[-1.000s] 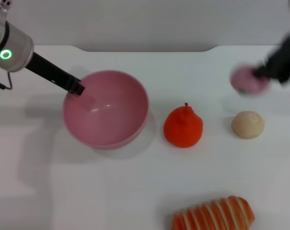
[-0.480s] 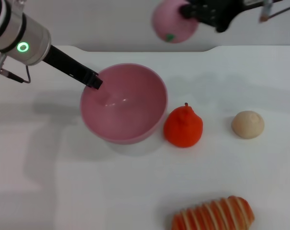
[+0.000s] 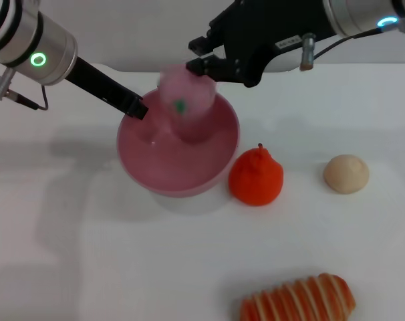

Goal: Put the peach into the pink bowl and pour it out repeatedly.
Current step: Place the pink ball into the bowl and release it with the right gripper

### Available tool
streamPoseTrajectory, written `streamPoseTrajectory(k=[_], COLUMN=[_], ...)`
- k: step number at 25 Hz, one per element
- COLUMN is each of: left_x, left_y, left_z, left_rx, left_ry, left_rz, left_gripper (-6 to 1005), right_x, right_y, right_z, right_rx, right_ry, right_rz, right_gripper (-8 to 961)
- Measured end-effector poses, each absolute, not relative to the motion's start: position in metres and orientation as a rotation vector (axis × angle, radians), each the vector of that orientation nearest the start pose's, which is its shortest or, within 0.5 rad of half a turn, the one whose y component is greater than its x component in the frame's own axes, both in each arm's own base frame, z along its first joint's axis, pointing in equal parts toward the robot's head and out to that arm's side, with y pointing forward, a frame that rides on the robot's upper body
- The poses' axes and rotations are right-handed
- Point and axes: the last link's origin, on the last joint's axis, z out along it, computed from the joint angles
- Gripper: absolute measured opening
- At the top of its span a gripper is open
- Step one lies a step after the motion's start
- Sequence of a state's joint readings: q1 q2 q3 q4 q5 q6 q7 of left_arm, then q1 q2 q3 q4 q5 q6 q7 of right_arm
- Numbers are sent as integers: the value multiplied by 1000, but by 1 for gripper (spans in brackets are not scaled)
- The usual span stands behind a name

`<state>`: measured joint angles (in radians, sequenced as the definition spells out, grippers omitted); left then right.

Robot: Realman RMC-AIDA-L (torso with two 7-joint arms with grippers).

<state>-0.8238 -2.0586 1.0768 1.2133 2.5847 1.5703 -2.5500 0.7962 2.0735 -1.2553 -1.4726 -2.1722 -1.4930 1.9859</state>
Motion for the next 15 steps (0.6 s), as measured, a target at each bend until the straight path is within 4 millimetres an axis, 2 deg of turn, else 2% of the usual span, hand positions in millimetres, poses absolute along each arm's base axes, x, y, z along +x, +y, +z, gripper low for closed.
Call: streamPoseTrajectory(k=[5,9,12,15], left_x=[-142,-143,-143,-137], left_y=[407,409,413,418], left_z=[38,39,41,38], left_rx=[-2541,-2528,-2502,-2477], left_ry=[-1005,-995,-952,-850], left_rz=[230,217,186,125], left_gripper=[40,40,40,40], right_x=[35,44,61,90], right_y=[378,385,397,407], right_z=[28,38,56,77], right_rx=[-2820,-2751,-2632,-2481], right_ry=[-179,-120,-24,115], right_rz=[149,199,340,598], right_gripper=[307,470,471,472])
